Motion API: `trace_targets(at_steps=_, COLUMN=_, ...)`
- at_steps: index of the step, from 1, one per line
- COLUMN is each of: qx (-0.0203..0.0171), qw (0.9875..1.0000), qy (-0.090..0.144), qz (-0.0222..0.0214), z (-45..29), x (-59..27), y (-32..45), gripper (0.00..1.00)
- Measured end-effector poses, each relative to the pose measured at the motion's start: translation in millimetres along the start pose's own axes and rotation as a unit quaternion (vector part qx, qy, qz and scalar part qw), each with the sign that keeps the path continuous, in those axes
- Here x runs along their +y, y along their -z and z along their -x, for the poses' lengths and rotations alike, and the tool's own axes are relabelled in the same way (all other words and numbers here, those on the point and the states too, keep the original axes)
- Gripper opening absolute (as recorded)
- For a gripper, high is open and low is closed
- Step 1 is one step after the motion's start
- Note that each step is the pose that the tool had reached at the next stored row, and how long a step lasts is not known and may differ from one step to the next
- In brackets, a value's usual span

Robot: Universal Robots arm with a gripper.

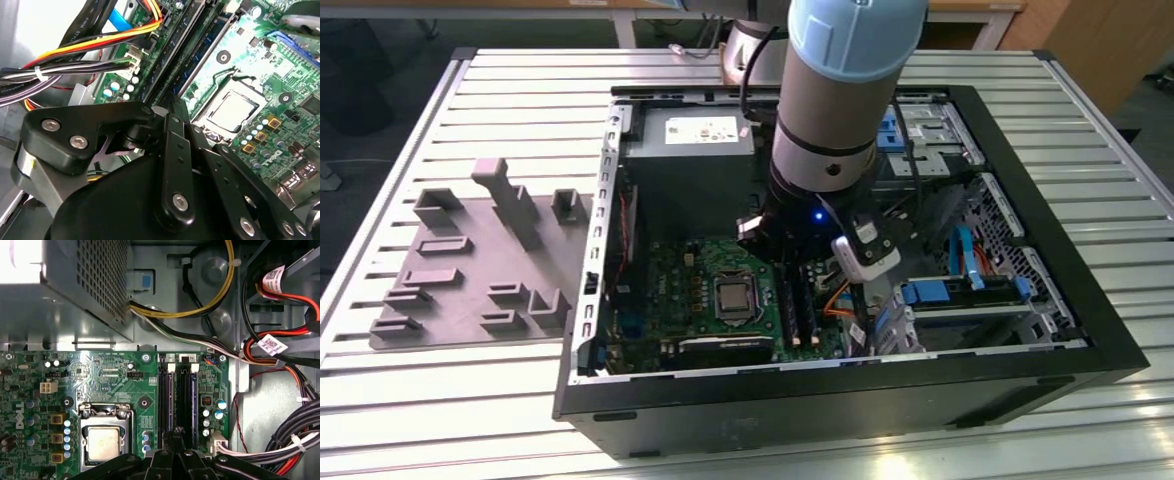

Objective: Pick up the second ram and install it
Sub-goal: 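Press down the second ram until it locks into place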

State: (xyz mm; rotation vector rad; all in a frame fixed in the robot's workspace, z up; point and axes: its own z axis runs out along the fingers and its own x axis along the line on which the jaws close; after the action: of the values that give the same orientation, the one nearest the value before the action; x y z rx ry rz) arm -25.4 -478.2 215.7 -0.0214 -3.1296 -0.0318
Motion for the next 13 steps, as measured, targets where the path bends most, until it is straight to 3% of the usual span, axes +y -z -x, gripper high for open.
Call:
trace_targets(at_steps=2, qx=-0.0003, qw=1.0000, qy=0.000, qz=0.0017, z=0.1, x=0.6, y=3.8, gripper=0.11)
trace_targets(at_steps=4, qx=0.0003, qw=1.0000, qy=0.000, qz=-0.0002, z=-0.2, x=0.1, y=10.7, gripper=0.11)
trace_targets(at_steps=8, qx=0.0003, qw=1.0000, qy=0.000, qz=0.0000, z=-0.2, x=0.4, y=19.9, gripper=0.11)
trace_targets(at_steps=13, qx=0.0003, qw=1.0000, qy=0.000, qz=0.0000, z=-0.3, x=0.4, y=22.1, gripper=0.11)
